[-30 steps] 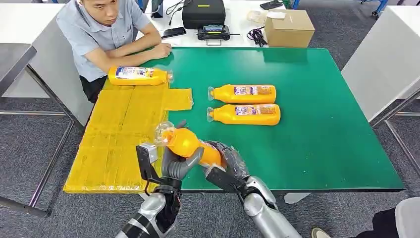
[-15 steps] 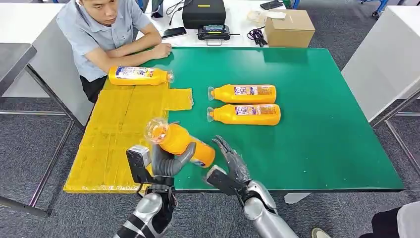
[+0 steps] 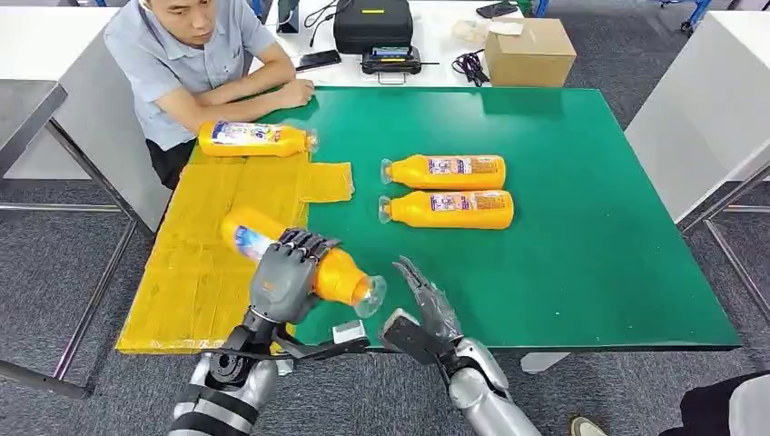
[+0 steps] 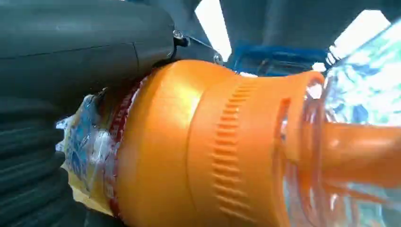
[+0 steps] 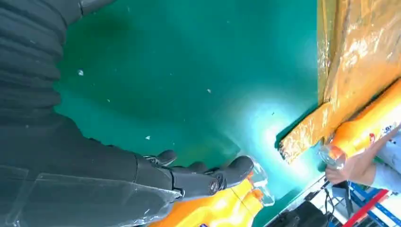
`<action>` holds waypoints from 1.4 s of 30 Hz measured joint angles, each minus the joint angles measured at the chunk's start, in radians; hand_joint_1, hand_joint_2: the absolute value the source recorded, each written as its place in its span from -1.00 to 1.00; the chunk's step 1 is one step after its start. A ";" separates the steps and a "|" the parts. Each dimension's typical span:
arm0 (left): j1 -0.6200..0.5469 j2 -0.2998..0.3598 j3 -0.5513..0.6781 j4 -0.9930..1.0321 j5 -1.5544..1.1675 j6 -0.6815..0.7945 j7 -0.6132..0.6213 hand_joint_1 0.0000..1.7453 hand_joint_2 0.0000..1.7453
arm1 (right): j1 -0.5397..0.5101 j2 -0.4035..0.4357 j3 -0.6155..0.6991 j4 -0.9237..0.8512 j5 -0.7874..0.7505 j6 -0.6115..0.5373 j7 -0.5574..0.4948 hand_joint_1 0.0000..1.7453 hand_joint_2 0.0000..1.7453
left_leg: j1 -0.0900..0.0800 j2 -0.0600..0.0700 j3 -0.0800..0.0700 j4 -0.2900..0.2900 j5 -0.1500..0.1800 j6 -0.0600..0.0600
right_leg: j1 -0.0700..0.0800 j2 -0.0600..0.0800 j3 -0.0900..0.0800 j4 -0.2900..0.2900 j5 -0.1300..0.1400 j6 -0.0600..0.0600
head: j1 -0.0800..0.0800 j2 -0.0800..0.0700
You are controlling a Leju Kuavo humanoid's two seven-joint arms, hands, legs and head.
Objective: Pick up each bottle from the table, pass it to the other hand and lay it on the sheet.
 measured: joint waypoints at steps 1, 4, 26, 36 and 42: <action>-0.009 0.003 0.022 0.014 0.008 0.001 0.039 1.00 1.00 | -0.002 0.000 -0.004 0.003 0.000 0.004 -0.001 -1.00 1.00 | 0.000 0.000 0.000 0.000 0.000 0.000 | 0.000 0.000 0.000 0.000 0.000 0.000 | 0.000 0.000; -0.070 0.036 0.045 0.115 0.111 0.001 0.163 1.00 1.00 | -0.011 0.004 -0.016 0.008 0.005 0.016 -0.005 -1.00 1.00 | 0.001 -0.001 -0.001 0.000 0.002 0.000 | 0.000 -0.001 0.000 0.000 0.000 0.000 | 0.000 0.000; -0.339 0.162 -0.016 0.618 0.128 -0.206 0.334 -1.00 1.00 | -0.017 0.014 -0.075 0.008 0.012 0.039 -0.017 -1.00 1.00 | 0.001 -0.002 0.001 0.000 0.003 0.000 | 0.000 -0.001 0.003 0.001 0.000 0.000 | 0.000 0.000; -0.368 0.164 -0.032 0.644 0.176 -0.267 0.267 -1.00 1.00 | -0.014 0.014 -0.089 0.008 0.022 0.039 -0.019 -1.00 1.00 | 0.000 -0.002 0.004 0.000 0.003 0.000 | 0.000 -0.001 0.006 0.001 0.000 0.000 | 0.000 0.000; -0.374 0.165 -0.037 0.646 0.207 -0.295 0.238 -1.00 1.00 | -0.012 0.014 -0.090 0.008 0.029 0.039 -0.019 -1.00 1.00 | 0.000 -0.002 0.005 0.000 0.003 0.000 | 0.000 -0.001 0.006 0.001 0.000 0.000 | 0.000 0.000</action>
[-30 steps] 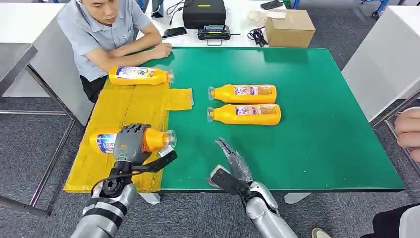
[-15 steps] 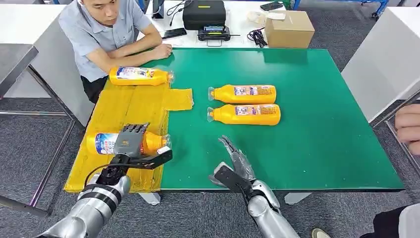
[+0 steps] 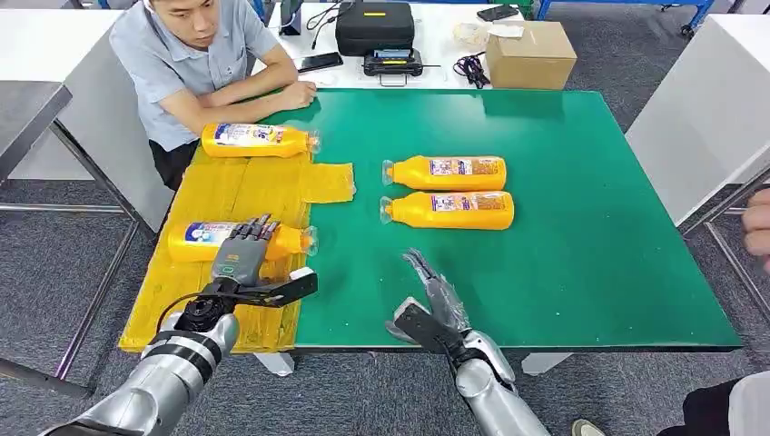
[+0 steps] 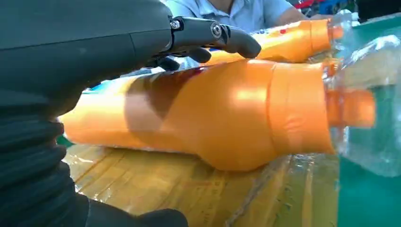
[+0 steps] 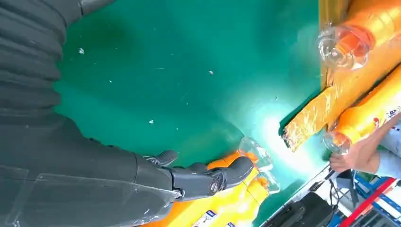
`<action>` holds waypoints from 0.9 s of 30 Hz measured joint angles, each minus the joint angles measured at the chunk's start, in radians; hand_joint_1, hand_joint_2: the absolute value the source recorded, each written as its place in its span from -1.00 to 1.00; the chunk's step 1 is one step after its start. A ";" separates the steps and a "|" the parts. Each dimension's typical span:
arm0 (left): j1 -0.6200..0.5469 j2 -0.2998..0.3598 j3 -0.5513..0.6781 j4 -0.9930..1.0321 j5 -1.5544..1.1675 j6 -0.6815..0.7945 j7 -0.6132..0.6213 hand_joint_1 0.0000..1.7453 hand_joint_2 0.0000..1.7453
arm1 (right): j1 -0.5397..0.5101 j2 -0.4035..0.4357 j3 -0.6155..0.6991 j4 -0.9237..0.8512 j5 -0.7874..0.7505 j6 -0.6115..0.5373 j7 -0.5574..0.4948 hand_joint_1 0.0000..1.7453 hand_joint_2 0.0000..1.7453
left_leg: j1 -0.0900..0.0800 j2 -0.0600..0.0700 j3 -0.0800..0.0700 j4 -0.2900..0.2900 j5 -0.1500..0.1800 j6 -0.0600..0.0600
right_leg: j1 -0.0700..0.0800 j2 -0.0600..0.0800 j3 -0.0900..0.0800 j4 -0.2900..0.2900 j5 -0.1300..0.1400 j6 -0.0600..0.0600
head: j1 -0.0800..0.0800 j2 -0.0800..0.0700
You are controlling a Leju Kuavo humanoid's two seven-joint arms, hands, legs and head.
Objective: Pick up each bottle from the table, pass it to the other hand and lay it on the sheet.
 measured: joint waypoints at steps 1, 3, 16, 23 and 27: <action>-0.001 0.000 -0.001 0.000 0.009 -0.009 -0.007 -1.00 1.00 | 0.000 0.000 0.000 0.000 0.001 0.000 0.000 -1.00 1.00 | 0.000 0.000 0.000 0.000 0.000 0.000 | 0.000 0.000 0.000 0.000 0.000 0.000 | 0.000 0.000; -0.004 0.000 -0.003 0.000 0.034 -0.019 -0.023 -1.00 1.00 | 0.000 0.000 0.000 0.000 0.005 0.000 -0.001 -1.00 1.00 | 0.000 0.000 0.000 0.000 0.000 0.000 | 0.000 0.000 0.000 0.000 0.000 0.000 | 0.000 0.000; 0.154 -0.021 -0.095 -0.184 0.100 0.167 -0.055 -1.00 1.00 | 0.011 -0.040 -0.003 -0.069 0.363 -0.312 0.120 -1.00 1.00 | -0.001 0.000 -0.004 0.000 0.000 0.000 | -0.001 0.000 -0.004 0.000 0.000 0.000 | 0.000 0.000; 0.346 -0.032 -0.216 -0.512 0.113 0.264 -0.074 -1.00 1.00 | -0.048 -0.194 -0.043 -0.116 0.485 -0.219 0.229 -1.00 1.00 | -0.003 0.000 -0.006 0.000 -0.001 0.001 | -0.003 0.000 -0.005 -0.001 0.001 0.001 | 0.000 0.000; 0.449 -0.033 -0.255 -0.668 0.245 0.266 -0.130 -1.00 1.00 | -0.050 -0.256 -0.067 -0.147 0.523 -0.164 0.270 -1.00 1.00 | -0.003 0.000 -0.006 0.000 -0.001 0.002 | -0.002 0.000 -0.006 -0.001 0.001 0.001 | 0.000 0.000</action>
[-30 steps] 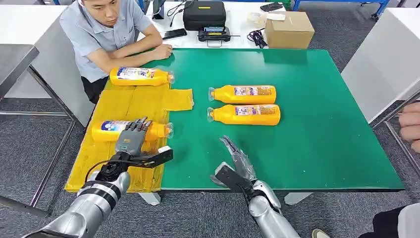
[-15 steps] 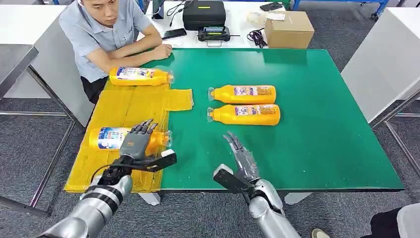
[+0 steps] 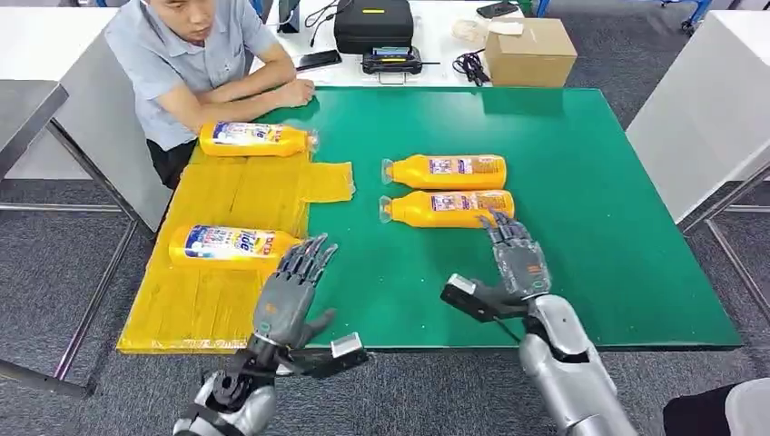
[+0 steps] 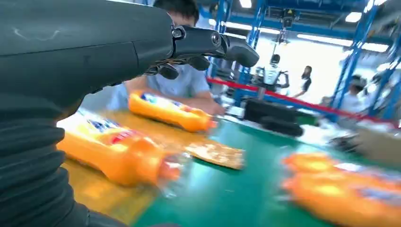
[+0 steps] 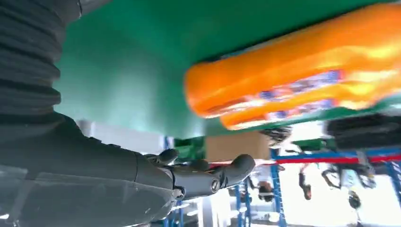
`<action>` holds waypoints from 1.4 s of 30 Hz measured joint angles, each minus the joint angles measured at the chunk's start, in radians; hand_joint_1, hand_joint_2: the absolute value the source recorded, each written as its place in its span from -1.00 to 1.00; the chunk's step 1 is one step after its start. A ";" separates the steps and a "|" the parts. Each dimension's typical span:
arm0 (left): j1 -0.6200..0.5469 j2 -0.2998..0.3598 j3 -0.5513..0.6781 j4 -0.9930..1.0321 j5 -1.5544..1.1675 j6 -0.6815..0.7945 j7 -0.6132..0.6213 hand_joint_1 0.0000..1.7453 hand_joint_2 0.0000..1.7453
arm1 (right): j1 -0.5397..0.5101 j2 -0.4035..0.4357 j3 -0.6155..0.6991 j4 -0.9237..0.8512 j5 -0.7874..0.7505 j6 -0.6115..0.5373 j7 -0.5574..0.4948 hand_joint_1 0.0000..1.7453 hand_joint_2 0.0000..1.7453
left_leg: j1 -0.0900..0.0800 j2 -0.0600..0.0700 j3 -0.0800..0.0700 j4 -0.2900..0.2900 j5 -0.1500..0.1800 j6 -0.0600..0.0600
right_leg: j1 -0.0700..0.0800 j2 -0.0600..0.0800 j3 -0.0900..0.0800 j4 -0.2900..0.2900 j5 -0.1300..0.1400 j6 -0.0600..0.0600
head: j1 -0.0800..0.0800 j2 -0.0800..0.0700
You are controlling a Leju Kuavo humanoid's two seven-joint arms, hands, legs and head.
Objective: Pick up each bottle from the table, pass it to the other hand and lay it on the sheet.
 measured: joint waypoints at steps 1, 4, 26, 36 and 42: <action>0.023 -0.001 -0.010 -0.035 0.029 0.000 -0.011 -1.00 1.00 | 0.004 -0.014 -0.005 -0.008 0.011 0.009 0.012 -1.00 1.00 | 0.000 0.000 0.000 0.000 0.000 0.000 | 0.000 0.000 0.000 0.000 0.000 0.000 | 0.000 0.000; 0.066 -0.002 -0.024 -0.099 0.048 -0.001 -0.020 -1.00 1.00 | 0.010 -0.044 -0.013 -0.022 0.023 0.017 0.026 -1.00 1.00 | 0.001 0.000 -0.001 0.000 0.000 0.000 | 0.001 0.000 0.000 0.000 0.000 0.000 | 0.000 0.000; 0.127 -0.051 -0.109 -0.191 0.297 -0.042 -0.175 -1.00 1.00 | -0.075 -0.133 0.015 0.039 0.019 0.116 0.035 -1.00 1.00 | 0.001 0.000 -0.001 0.000 0.000 0.000 | 0.000 0.000 0.000 0.000 0.000 0.001 | 0.000 0.000; 0.117 -0.053 -0.113 -0.185 0.311 -0.039 -0.182 -1.00 1.00 | -0.108 -0.135 0.041 0.073 0.005 0.132 0.029 -1.00 1.00 | 0.001 0.000 -0.001 0.000 0.000 0.000 | 0.000 0.000 0.000 0.000 0.000 0.001 | 0.000 0.000; 0.106 -0.059 -0.133 -0.170 0.335 -0.023 -0.202 -1.00 1.00 | -0.144 -0.106 0.060 0.145 -0.095 0.179 -0.017 -1.00 1.00 | 0.001 0.000 -0.001 0.000 0.000 0.000 | 0.000 0.000 0.000 0.000 0.000 0.001 | 0.000 0.000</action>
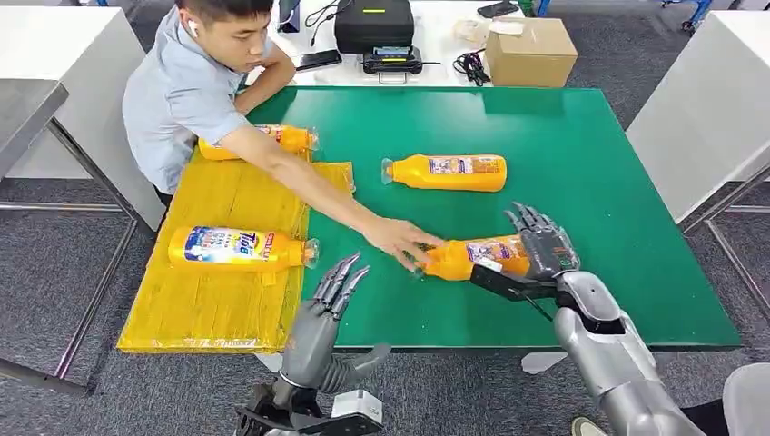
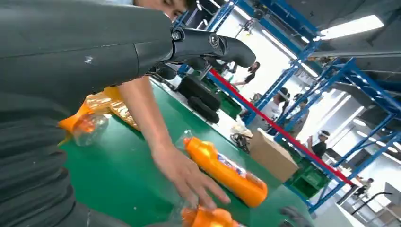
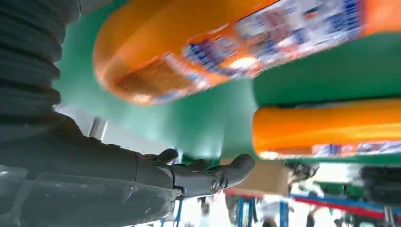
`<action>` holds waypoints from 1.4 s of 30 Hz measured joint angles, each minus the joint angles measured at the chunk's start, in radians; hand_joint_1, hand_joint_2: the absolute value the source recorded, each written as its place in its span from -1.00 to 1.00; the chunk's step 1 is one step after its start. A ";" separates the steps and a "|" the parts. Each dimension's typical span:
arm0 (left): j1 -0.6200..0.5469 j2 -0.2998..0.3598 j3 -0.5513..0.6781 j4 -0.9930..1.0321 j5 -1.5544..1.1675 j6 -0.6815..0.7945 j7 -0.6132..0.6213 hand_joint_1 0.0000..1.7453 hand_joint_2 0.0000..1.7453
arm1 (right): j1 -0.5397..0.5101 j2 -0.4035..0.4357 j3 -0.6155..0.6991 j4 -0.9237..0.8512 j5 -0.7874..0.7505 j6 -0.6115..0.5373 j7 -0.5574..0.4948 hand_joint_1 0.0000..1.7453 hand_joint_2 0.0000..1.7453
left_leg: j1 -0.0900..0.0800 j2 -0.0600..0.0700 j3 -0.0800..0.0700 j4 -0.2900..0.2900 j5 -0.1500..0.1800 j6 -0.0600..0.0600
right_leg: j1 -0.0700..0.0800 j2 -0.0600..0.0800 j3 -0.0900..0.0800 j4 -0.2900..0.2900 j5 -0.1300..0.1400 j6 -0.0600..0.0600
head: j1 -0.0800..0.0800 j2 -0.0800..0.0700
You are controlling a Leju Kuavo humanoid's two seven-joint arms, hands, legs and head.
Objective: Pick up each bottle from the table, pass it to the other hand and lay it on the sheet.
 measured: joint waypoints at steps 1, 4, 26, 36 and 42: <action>-0.004 -0.001 -0.003 0.004 0.005 0.003 -0.003 -1.00 1.00 | -0.004 0.010 0.001 0.019 -0.020 0.007 -0.006 -1.00 1.00 | 0.000 0.000 0.000 0.000 0.000 0.000 | 0.000 0.000 0.000 0.000 0.000 0.000 | 0.000 0.000; -0.012 -0.001 -0.014 0.015 0.021 0.008 -0.010 -1.00 1.00 | -0.020 0.029 0.011 0.079 -0.049 0.024 -0.011 -1.00 1.00 | 0.000 0.000 0.000 0.000 0.000 0.000 | 0.000 0.000 0.000 0.000 0.000 0.000 | 0.000 0.000; -0.022 0.008 -0.047 0.038 0.029 0.005 -0.008 -1.00 1.00 | -0.115 0.017 0.092 0.274 0.026 0.008 0.064 -1.00 1.00 | 0.000 0.000 0.003 0.000 0.000 0.000 | 0.000 0.000 0.002 0.000 0.000 0.000 | 0.000 0.000; -0.023 0.009 -0.047 0.039 0.029 0.002 -0.007 -1.00 1.00 | -0.133 0.013 0.113 0.288 0.056 0.020 0.074 -1.00 1.00 | 0.000 0.000 0.004 0.000 0.000 0.000 | 0.000 0.000 0.003 0.000 0.000 0.000 | 0.000 0.000; -0.033 0.009 -0.053 0.060 0.048 0.007 -0.015 -1.00 1.00 | -0.172 0.001 0.137 0.335 0.033 0.098 0.044 1.00 1.00 | 0.000 0.000 0.005 0.000 0.000 0.000 | 0.000 0.000 0.005 0.000 0.000 0.000 | 0.000 0.000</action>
